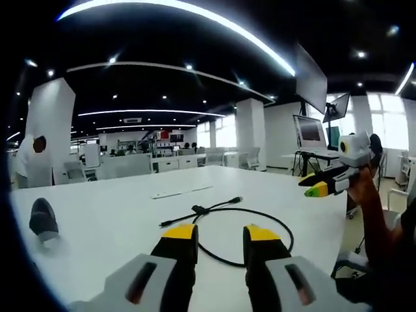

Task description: Find the charging cable on the desk, coil it up and secure with Velcro.

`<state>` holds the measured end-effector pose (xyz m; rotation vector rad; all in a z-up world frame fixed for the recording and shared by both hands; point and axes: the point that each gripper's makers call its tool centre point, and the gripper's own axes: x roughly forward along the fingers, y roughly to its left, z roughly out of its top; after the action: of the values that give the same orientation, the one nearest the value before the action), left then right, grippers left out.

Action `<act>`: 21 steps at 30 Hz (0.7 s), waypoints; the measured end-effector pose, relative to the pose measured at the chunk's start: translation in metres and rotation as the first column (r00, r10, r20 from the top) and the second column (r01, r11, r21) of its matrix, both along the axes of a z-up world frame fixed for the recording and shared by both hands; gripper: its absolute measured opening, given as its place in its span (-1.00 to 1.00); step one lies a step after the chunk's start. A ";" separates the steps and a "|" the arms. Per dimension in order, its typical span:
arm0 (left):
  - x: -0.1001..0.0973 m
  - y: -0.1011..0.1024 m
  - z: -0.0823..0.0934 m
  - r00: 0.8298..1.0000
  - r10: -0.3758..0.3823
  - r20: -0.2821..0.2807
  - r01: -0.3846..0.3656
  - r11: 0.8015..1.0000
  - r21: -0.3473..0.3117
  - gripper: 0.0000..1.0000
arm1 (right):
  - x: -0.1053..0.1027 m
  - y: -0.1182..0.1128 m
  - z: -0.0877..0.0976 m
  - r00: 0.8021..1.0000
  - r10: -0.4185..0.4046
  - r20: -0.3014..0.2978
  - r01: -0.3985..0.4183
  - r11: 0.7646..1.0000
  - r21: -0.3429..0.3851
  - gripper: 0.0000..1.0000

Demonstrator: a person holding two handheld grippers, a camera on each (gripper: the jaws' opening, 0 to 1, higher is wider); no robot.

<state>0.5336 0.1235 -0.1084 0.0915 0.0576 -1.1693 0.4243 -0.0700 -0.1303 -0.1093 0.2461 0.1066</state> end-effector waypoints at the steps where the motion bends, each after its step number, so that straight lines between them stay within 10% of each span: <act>1: 0.000 0.000 0.000 1.000 0.000 0.001 0.000 1.000 0.000 -0.44 | 0.000 0.000 0.000 1.000 -0.001 0.002 0.001 1.000 0.001 -0.28; 21: 0.000 -0.001 -0.004 1.000 -0.015 -0.014 0.015 1.000 0.004 -0.44 | -0.004 0.000 0.000 1.000 -0.011 0.002 0.011 1.000 -0.007 -0.29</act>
<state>0.5337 0.1223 -0.1128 0.0876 0.0716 -1.1846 0.4199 -0.0697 -0.1301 -0.1146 0.2446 0.0952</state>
